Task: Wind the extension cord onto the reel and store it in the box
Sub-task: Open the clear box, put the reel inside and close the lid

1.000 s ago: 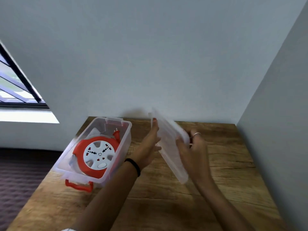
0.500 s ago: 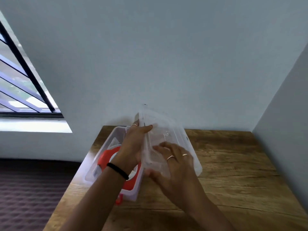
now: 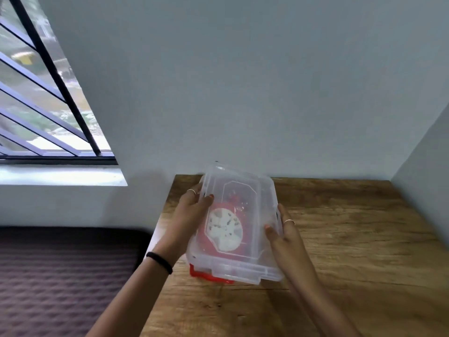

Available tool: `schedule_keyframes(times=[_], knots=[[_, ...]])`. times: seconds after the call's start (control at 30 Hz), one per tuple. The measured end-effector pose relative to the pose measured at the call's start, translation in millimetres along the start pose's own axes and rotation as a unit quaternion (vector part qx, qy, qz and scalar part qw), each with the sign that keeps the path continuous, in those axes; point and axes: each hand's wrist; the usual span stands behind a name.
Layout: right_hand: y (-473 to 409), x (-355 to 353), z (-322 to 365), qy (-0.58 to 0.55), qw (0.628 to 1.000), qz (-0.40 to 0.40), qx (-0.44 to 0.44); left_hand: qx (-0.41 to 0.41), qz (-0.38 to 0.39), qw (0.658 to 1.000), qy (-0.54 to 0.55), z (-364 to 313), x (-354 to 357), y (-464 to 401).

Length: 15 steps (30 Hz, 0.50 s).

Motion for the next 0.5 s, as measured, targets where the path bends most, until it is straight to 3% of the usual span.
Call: schedule_keyframes(times=[0.17, 0.5], knots=[[-17.9, 30.2, 10.6, 0.082, 0.996, -0.032, -0.016, -0.015, -0.023, 0.994, -0.101, 1.9, -25.6, -14.4], [-27.8, 50.2, -7.0, 0.124, 0.991, -0.055, 0.008, -0.044, -0.02, 0.991, -0.123, 31.0, -29.6, -32.6]])
Point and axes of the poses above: each hand's wrist, its own y-axis away from the middle knuckle, its own x-axis out of the palm, z = x × y, and after that the axes turned 10 degrees about y, right-handed
